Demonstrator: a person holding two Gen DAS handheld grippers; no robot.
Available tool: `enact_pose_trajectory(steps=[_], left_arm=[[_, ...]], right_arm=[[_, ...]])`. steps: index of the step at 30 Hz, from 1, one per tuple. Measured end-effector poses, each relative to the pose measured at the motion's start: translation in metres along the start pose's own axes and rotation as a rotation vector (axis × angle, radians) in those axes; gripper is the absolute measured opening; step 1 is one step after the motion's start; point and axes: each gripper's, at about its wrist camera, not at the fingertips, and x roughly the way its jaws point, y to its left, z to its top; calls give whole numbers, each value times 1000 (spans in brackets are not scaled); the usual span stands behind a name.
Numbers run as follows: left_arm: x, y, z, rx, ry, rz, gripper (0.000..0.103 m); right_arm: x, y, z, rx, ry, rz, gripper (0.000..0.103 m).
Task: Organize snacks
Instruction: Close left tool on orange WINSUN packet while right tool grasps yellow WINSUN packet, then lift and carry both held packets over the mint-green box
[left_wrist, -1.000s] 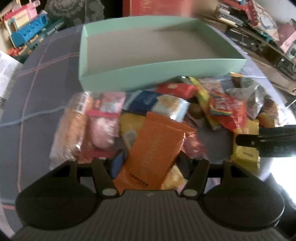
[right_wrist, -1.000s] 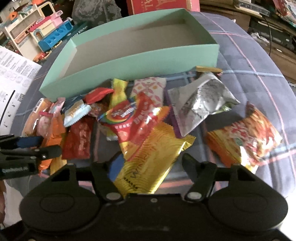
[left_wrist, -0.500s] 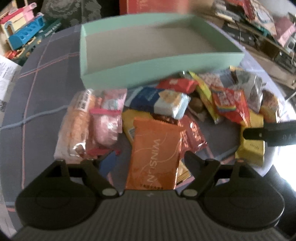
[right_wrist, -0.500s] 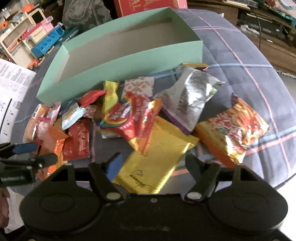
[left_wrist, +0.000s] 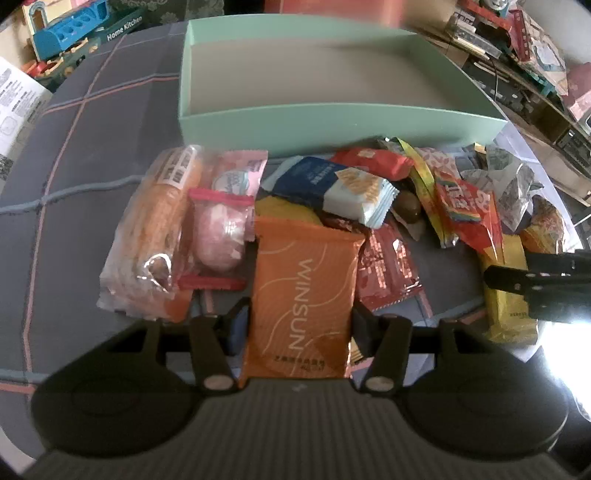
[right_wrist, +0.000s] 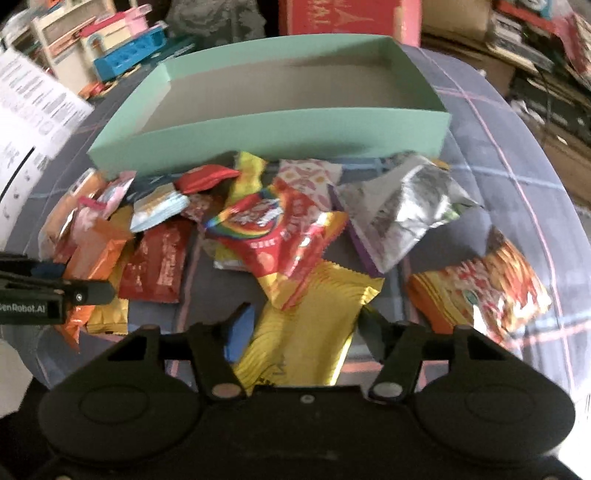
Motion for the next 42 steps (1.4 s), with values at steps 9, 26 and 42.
enact_pose_trajectory(steps=[9, 26, 42], left_arm=[[-4, 9, -7, -27, 0, -4, 68], [-36, -10, -6, -5, -81, -14, 52], [-38, -7, -14, -15, -54, 14, 52]], right_arm=[[6, 13, 1, 24, 63, -31, 86], [-32, -11, -4, 65, -11, 30, 50], [-13, 1, -7, -58, 45, 3, 66]])
